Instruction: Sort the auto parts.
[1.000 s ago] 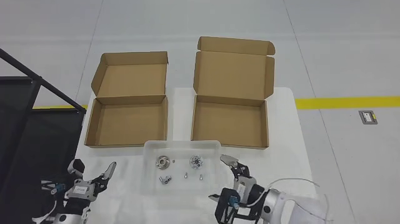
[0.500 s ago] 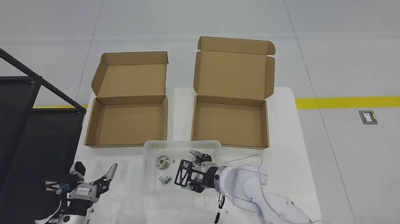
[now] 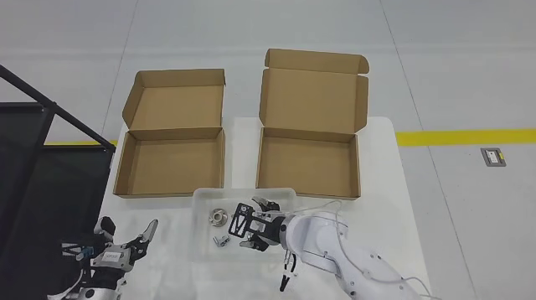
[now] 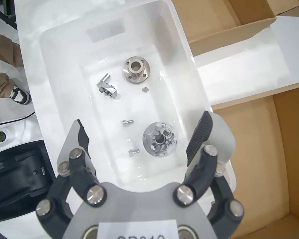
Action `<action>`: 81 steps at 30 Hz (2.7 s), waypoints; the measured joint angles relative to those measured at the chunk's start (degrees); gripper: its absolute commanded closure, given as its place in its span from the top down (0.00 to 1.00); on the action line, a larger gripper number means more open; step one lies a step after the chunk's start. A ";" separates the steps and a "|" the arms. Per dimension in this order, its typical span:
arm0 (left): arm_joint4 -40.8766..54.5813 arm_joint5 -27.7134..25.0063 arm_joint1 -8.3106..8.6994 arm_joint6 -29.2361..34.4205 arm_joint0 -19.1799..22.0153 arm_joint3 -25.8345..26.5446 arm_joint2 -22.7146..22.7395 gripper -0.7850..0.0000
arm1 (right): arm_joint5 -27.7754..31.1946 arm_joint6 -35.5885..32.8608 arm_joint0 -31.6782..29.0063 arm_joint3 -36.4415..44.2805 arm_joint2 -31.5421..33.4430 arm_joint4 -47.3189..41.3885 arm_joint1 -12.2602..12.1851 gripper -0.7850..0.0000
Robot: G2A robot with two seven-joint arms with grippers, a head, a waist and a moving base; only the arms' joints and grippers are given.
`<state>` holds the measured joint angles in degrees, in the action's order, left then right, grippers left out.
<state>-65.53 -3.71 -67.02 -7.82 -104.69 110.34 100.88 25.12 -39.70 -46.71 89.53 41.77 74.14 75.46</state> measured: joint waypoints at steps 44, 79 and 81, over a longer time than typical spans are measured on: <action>0.26 3.23 -0.42 0.07 0.75 -0.15 -0.11 1.00 | -0.34 -0.79 4.80 -13.37 -0.02 -3.54 4.38 0.00; 0.26 3.23 -0.41 0.07 0.75 -0.15 -0.11 1.00 | -2.75 5.22 28.99 -36.67 5.38 -8.58 7.58 0.00; 0.26 3.23 -0.42 0.07 0.76 -0.15 -0.11 1.00 | -2.80 5.20 28.93 -36.46 5.44 -8.56 7.55 0.00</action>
<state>-65.26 -0.48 -67.43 -7.75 -103.94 110.19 100.77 22.32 -34.50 -17.78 53.07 47.21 65.58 83.01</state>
